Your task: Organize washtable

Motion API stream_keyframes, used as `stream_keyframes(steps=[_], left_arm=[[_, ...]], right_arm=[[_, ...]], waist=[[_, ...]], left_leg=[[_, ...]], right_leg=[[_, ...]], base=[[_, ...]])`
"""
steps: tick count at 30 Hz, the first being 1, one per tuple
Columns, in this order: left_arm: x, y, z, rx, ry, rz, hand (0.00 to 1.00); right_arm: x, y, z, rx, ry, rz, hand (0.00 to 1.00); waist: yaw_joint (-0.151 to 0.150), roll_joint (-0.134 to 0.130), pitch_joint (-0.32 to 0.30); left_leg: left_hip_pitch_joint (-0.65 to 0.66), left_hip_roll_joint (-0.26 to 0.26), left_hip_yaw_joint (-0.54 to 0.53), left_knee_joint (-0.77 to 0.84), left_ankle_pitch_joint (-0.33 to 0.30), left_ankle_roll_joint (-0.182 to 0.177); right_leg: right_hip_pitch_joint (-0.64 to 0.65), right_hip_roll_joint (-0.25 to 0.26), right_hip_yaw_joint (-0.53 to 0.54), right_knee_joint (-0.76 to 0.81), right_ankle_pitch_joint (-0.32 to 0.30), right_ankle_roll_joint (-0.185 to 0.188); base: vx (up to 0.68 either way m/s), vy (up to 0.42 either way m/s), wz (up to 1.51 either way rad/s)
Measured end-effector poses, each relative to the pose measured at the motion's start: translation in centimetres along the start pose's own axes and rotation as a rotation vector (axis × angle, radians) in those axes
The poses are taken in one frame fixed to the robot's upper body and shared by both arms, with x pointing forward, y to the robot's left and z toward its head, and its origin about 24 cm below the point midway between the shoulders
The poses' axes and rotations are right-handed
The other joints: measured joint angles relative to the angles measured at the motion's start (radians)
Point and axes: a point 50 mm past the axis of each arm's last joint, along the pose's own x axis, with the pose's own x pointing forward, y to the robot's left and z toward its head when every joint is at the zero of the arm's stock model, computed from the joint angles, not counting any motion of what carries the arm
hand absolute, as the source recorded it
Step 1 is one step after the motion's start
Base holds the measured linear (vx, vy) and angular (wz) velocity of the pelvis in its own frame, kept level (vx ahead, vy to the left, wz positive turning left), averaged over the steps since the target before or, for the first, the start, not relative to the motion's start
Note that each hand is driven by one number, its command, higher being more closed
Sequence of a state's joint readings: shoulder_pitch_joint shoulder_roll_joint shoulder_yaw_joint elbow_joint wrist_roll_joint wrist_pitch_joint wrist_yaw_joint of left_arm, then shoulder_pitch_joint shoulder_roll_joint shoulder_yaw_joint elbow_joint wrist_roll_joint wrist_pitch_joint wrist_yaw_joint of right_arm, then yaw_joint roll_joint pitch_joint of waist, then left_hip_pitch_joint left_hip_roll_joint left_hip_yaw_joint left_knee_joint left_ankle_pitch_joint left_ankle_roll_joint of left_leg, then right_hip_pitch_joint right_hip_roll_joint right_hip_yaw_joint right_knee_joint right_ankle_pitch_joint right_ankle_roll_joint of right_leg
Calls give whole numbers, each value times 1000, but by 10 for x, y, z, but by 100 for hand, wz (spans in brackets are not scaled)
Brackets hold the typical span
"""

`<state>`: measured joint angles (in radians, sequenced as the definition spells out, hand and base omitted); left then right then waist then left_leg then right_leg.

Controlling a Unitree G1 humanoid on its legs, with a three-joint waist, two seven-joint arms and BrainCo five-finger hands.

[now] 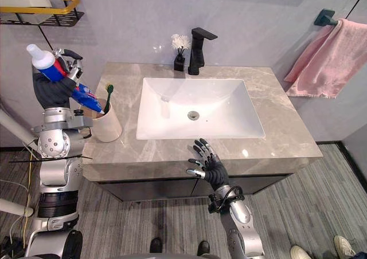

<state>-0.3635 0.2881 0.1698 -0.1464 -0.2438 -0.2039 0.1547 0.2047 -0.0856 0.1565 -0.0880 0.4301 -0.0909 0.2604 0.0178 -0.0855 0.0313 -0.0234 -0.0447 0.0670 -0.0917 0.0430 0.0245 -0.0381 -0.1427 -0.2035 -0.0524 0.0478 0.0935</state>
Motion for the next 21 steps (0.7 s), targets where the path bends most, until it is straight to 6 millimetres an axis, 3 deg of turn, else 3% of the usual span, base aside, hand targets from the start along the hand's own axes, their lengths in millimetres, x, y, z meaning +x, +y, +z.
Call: stream_keyframes(steps=[21], left_arm=[[-7,5,-13,17,63,11,100]], right_arm=[[0,1,3,-3,-13,5,0]], waist=[[-2,-6,13]], left_leg=[[2,1,25,0,-15,3]], right_leg=[[-2,2,21,-2,0,0]], base=[[6,-1,-3]])
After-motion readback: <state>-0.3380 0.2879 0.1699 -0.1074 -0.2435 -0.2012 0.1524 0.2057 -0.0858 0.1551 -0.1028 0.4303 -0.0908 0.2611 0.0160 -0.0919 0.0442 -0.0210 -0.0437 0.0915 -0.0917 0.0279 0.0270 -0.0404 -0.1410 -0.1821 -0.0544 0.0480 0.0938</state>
